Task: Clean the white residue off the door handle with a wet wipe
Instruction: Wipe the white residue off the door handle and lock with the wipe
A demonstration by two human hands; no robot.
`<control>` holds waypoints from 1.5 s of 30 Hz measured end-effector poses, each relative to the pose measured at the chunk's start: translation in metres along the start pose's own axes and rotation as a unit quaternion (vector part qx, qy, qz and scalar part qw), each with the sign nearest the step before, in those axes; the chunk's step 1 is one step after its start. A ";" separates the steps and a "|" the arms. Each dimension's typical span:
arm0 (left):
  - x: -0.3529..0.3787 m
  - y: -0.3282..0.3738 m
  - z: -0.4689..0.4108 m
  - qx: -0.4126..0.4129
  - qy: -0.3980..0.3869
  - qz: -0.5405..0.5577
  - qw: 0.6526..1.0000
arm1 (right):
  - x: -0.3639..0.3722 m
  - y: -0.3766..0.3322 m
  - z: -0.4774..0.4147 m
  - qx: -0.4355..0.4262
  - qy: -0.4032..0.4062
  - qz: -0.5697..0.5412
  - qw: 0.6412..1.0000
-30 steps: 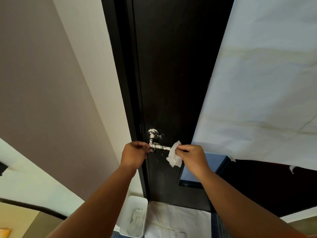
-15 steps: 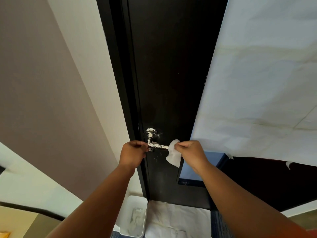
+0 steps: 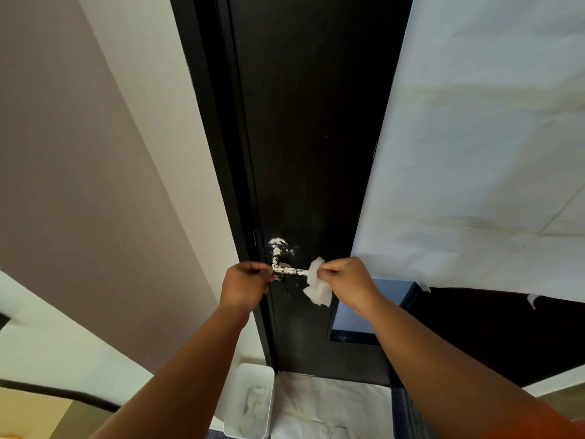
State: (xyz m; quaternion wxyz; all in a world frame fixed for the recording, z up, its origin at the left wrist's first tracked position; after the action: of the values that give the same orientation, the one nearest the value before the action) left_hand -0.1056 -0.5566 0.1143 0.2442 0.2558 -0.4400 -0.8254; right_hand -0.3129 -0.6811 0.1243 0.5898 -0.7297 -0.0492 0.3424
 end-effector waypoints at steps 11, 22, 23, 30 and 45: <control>0.000 0.003 0.002 0.007 -0.005 -0.009 1.000 | -0.022 0.004 0.013 -0.067 0.005 0.125 0.990; 0.001 0.002 0.003 0.003 -0.010 0.004 1.000 | -0.006 -0.020 0.007 -0.125 -0.058 0.192 0.972; 0.001 0.002 0.002 0.003 -0.011 0.004 1.000 | -0.013 -0.017 0.010 -0.125 -0.053 0.197 0.971; -0.001 0.003 0.000 0.003 -0.011 -0.001 1.000 | -0.001 -0.029 0.000 -0.143 -0.067 0.235 0.959; 0.000 0.003 0.001 0.005 -0.012 -0.007 1.000 | -0.004 -0.017 -0.008 -0.065 -0.029 0.174 0.982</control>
State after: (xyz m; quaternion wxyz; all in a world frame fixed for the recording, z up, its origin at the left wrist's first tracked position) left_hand -0.1056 -0.5572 0.1178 0.2320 0.2502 -0.4455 -0.8277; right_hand -0.3056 -0.6845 0.1421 0.4712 -0.7534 0.0391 0.4570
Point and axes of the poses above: each hand's wrist, its own z-axis away from the middle knuckle, its own x-axis out of the palm, y = z × x, the point moved 8 cm from there along -z, towards the middle knuckle, and after that the axes turned 12 degrees about -x, right-handed, at the moved point
